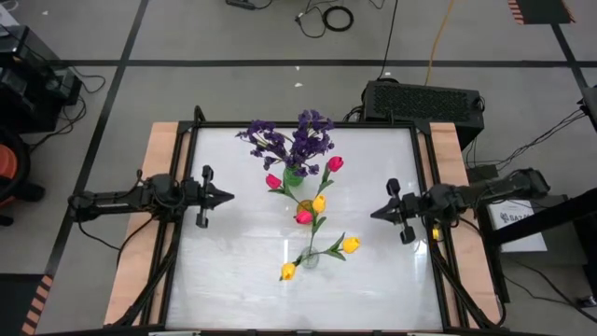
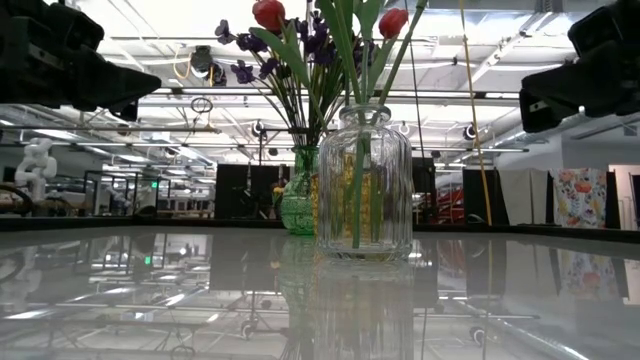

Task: Sort flowers into vase by color
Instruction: Return to Home Position

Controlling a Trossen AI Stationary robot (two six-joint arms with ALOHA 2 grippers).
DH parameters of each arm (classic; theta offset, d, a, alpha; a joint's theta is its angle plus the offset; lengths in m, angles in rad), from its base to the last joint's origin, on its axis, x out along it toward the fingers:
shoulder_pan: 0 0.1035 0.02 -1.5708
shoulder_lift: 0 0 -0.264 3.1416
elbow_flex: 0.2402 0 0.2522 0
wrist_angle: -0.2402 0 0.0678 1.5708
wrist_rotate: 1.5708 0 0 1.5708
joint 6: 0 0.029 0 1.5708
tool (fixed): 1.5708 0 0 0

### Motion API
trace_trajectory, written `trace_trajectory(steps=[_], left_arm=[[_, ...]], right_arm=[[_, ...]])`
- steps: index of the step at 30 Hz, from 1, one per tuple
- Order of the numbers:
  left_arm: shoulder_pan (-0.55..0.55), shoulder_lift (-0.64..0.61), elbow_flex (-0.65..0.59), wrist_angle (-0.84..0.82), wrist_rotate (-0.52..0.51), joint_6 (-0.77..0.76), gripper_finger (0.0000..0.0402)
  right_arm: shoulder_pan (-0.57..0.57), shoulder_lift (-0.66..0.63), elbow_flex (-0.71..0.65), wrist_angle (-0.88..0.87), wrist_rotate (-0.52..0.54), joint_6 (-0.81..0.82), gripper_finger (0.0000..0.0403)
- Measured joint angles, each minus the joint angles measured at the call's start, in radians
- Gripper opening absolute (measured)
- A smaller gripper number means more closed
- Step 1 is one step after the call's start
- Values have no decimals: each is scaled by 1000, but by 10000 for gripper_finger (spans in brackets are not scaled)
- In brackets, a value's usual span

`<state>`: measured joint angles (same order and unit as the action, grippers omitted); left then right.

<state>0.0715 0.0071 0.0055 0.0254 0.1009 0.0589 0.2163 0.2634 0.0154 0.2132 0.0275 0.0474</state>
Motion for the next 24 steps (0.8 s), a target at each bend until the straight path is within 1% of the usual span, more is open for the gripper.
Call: trace_trajectory(steps=[8,13,20,24], left_arm=[[0,0,0,0,0,0,17],[0,0,0,0,-1,0,17],[0,0,-1,0,-5,0,18],[0,0,-1,0,-5,0,18]], right_arm=[[-66,-55,0,-31,1,-7,0],[-72,-116,0,-109,1,-1,0],[-72,-253,0,-192,2,-6,0],[-72,-262,0,-186,-2,-24,0]])
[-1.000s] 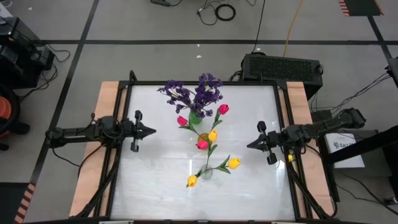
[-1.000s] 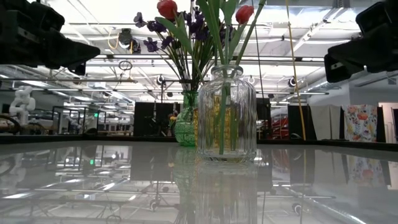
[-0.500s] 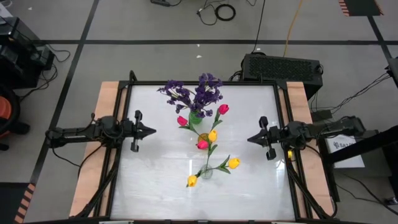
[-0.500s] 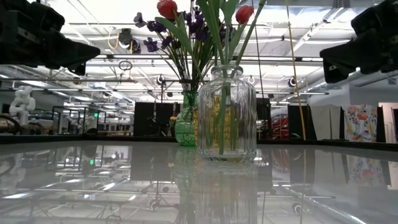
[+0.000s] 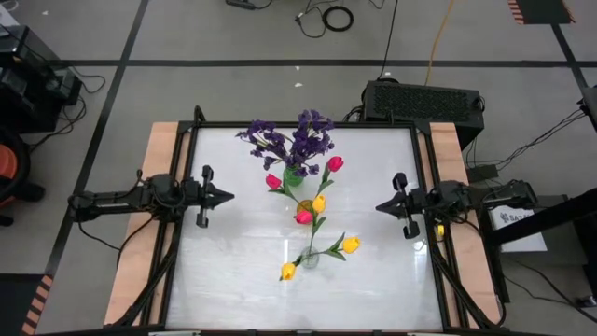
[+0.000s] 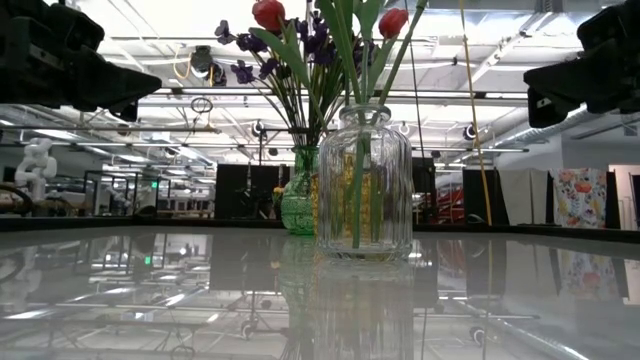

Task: Sort flowers into vase by color
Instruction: Return to Home Position

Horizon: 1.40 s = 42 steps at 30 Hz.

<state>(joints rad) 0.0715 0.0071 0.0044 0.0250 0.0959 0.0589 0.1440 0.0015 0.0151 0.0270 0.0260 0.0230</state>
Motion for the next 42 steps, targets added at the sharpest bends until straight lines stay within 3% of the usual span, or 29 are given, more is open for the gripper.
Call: trace_trajectory(steps=[42], left_arm=[[0,-1,0,0,1,0,18]], right_arm=[[-1,2,0,-8,2,-31,0]])
